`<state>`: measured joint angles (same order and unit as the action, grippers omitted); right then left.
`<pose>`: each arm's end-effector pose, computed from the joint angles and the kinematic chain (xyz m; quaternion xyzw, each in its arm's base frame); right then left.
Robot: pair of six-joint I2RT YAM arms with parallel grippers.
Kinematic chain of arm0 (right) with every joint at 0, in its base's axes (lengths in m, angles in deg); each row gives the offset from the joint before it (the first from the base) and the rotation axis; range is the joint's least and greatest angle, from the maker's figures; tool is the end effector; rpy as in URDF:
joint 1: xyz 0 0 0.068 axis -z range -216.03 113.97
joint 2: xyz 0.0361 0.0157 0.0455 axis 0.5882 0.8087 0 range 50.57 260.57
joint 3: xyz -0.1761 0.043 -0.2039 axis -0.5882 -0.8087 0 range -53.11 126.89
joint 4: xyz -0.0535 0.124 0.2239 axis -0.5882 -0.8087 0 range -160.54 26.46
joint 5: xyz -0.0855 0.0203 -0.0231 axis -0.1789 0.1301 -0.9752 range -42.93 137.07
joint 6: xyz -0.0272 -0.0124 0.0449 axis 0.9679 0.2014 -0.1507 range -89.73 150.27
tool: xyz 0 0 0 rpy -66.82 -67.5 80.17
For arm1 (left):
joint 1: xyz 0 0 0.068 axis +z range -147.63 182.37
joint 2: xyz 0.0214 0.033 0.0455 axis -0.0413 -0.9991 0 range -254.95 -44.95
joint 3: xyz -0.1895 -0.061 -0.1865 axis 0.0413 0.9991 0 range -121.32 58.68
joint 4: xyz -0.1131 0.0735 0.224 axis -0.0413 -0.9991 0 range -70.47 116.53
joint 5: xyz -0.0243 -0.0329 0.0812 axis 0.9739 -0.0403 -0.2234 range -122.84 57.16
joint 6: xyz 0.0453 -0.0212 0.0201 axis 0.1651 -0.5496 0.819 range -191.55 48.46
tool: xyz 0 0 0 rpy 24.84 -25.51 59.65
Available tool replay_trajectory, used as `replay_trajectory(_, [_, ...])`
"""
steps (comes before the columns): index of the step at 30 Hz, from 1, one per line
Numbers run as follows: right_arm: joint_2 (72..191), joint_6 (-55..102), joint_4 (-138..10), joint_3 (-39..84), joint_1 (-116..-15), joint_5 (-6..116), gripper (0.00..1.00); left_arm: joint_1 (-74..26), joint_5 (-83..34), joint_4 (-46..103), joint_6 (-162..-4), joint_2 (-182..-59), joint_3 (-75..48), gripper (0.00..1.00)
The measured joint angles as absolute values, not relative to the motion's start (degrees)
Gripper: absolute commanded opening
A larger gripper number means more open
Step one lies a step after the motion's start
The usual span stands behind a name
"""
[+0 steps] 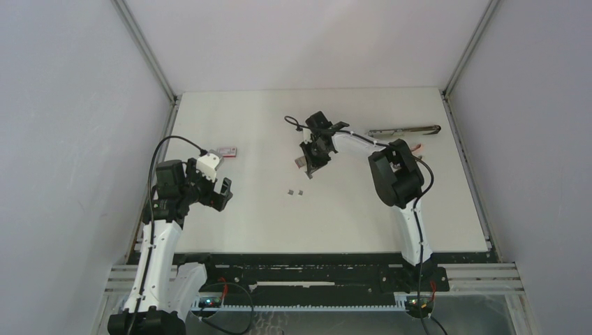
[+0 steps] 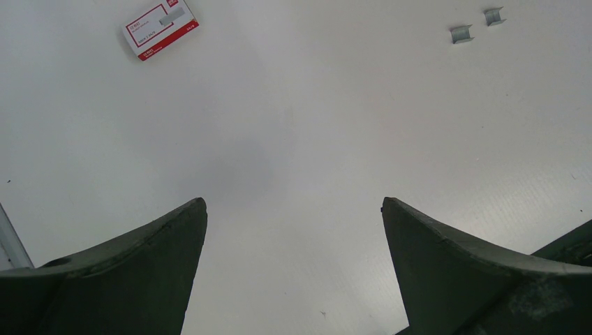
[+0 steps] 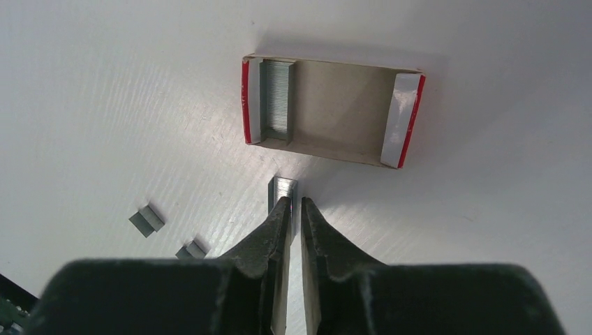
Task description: Unload the staples from the stapler
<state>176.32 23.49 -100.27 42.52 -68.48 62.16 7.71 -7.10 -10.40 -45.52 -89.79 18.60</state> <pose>0.3821 0.2541 0.1570 -0.2414 0.9411 0.1880 0.1442 0.1620 -0.0004 0.2685 0.2493 0.8587 -0.0878 0.4390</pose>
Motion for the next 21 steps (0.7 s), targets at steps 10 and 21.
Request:
replay_trajectory(10, [176.5, 24.4, -101.3, 43.4, -69.2, 60.1, 0.00, 7.7, -7.1, -10.4, -45.5, -89.8, 18.6, 1.00])
replay_trajectory(21, [176.5, 25.1, -102.0, 48.1, -69.2, 57.0, 0.00, 7.7, -7.1, -10.4, -45.5, -89.8, 18.6, 1.00])
